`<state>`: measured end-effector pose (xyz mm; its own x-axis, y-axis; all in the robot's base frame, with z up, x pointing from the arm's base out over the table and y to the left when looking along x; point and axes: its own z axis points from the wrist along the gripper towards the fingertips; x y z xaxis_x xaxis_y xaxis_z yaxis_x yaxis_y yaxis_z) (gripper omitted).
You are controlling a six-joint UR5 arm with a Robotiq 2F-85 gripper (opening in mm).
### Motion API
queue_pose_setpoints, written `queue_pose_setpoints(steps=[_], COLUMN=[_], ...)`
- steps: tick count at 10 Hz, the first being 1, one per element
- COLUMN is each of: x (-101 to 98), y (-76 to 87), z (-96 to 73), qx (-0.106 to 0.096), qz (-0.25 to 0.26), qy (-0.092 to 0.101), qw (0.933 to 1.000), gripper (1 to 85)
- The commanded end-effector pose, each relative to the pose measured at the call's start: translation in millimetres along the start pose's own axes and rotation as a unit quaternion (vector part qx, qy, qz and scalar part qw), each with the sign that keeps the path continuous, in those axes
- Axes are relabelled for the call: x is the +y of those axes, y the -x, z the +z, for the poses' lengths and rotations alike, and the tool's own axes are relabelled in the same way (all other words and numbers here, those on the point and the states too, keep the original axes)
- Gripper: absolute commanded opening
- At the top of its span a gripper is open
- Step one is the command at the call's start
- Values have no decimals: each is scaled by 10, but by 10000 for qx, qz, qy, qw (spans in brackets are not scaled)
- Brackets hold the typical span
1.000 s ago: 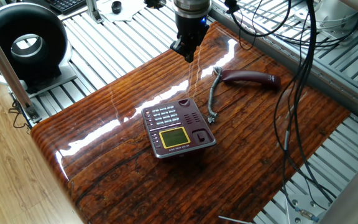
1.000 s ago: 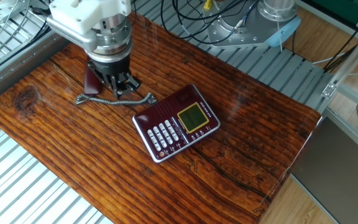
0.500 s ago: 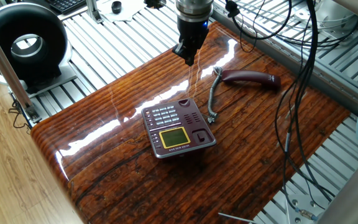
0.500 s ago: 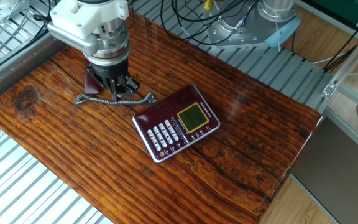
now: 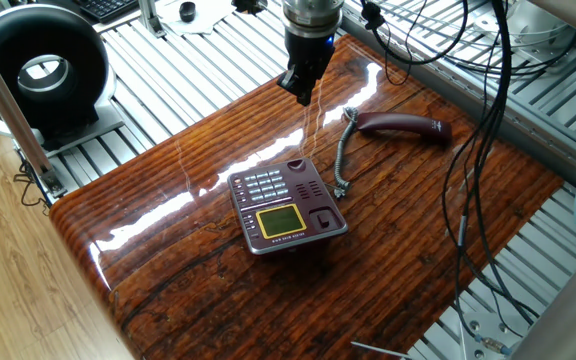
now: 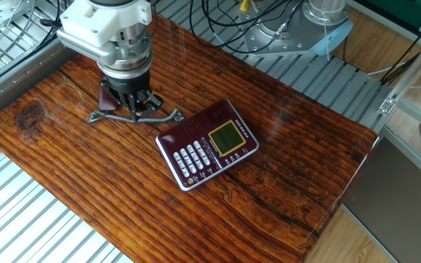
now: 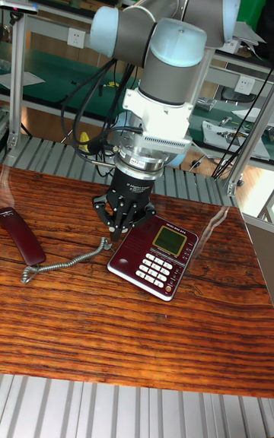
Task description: Place the handset of the telephone on the corresponding phone cradle
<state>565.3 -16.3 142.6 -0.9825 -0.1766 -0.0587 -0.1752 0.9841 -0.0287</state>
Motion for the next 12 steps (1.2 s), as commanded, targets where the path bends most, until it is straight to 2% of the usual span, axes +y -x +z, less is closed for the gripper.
queue_pose_setpoints(steps=[1,3,4,5,6,7,8,9,10,11,12], x=[127,44,26,104,197,280,269,209,75,124,289], y=[-7,-87,-190,-285,-285,-234,-332,-426,-394,-397,-396], z=[-10,-8,-13,-24,-30,-33,-42,-50,-37,-40,-31], qx=[6,163,364,547,543,430,627,825,761,770,742], qz=[-244,-331,-49,-31,-92,-349,-233,86,252,236,34], qy=[260,106,68,218,400,572,551,413,142,237,699], qw=[9994,9993,9993,9983,9977,9968,9962,9957,9967,9965,9948], gripper=[50,17,17,17,17,17,17,17,17,17,17])
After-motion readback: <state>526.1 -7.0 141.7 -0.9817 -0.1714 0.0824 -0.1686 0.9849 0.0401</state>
